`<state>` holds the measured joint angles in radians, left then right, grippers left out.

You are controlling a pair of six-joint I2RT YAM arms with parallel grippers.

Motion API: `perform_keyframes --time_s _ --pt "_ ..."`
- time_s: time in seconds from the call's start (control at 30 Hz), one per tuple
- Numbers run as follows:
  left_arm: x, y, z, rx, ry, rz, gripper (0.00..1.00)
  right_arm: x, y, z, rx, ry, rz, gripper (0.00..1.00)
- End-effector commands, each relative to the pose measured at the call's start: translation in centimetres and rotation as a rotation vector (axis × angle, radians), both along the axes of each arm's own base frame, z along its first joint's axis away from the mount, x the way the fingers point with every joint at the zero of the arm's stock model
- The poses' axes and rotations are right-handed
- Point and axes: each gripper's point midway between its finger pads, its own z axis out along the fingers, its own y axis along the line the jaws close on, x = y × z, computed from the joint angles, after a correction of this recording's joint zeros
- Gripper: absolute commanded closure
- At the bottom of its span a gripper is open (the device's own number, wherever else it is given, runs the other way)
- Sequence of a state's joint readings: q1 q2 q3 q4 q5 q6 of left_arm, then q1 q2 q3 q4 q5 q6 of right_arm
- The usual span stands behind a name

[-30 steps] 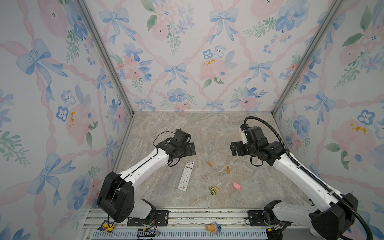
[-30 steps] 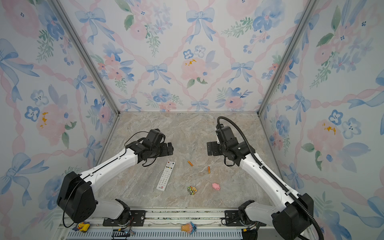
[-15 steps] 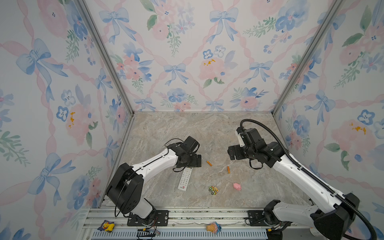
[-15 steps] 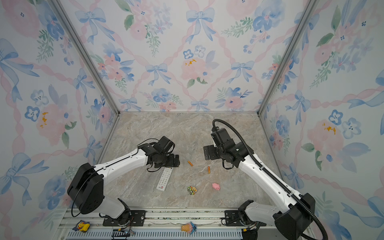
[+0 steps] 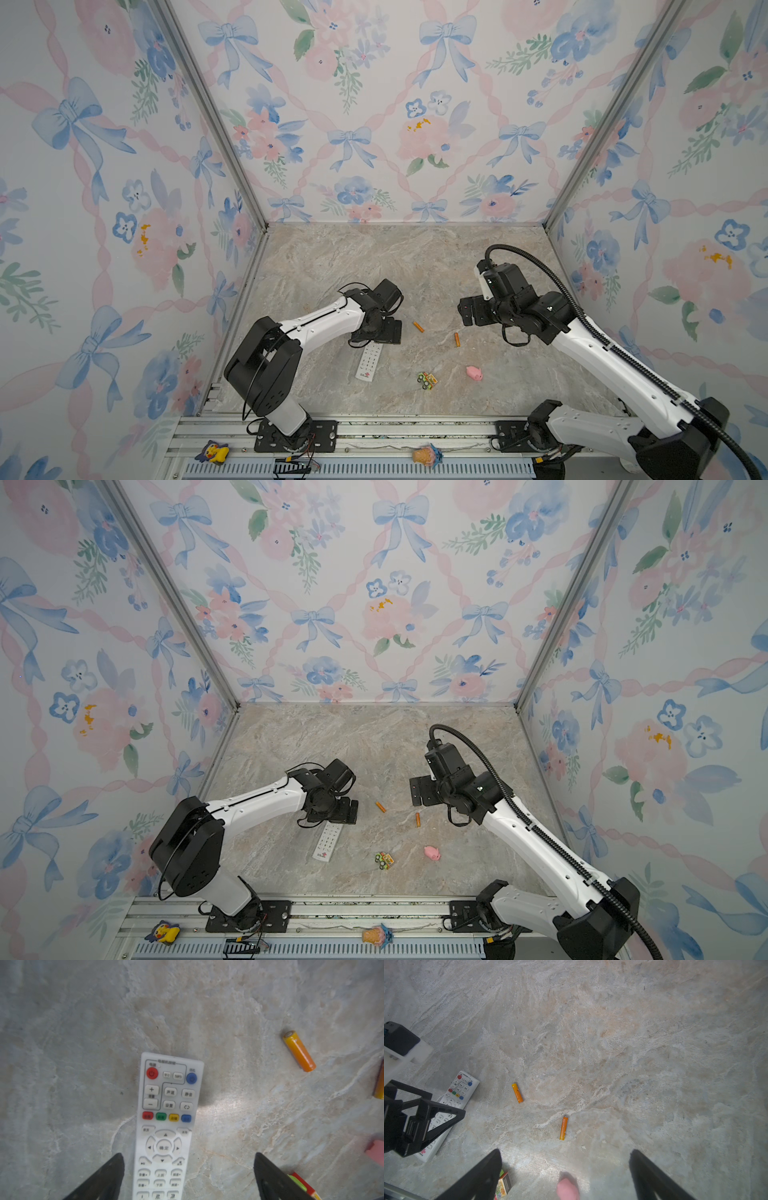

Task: Load the batteries into the remote control
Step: 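Grasp the white remote with the left gripper while the right arm moves forward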

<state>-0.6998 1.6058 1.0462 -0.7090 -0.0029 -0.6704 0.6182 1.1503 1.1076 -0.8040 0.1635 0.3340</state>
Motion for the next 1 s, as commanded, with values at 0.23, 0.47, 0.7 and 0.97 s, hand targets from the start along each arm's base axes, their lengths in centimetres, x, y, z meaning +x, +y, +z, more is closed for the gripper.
perform_keyframes --time_s 0.23,0.47,0.7,0.97 --pt "1.0 2.2 -2.0 0.117 0.029 -0.005 0.10 -0.2 1.2 -0.5 0.043 0.016 0.009 0.03" --pt "1.6 2.1 -2.7 0.146 0.035 -0.029 0.19 -0.1 1.1 -0.3 0.041 0.007 0.002 0.03" --pt "1.4 2.0 -3.5 0.156 0.058 -0.036 0.27 0.1 1.1 -0.2 0.033 0.002 -0.004 0.03" --pt "0.7 1.7 -4.1 0.170 0.070 -0.043 0.39 1.0 1.6 0.2 0.027 -0.002 -0.003 0.03"
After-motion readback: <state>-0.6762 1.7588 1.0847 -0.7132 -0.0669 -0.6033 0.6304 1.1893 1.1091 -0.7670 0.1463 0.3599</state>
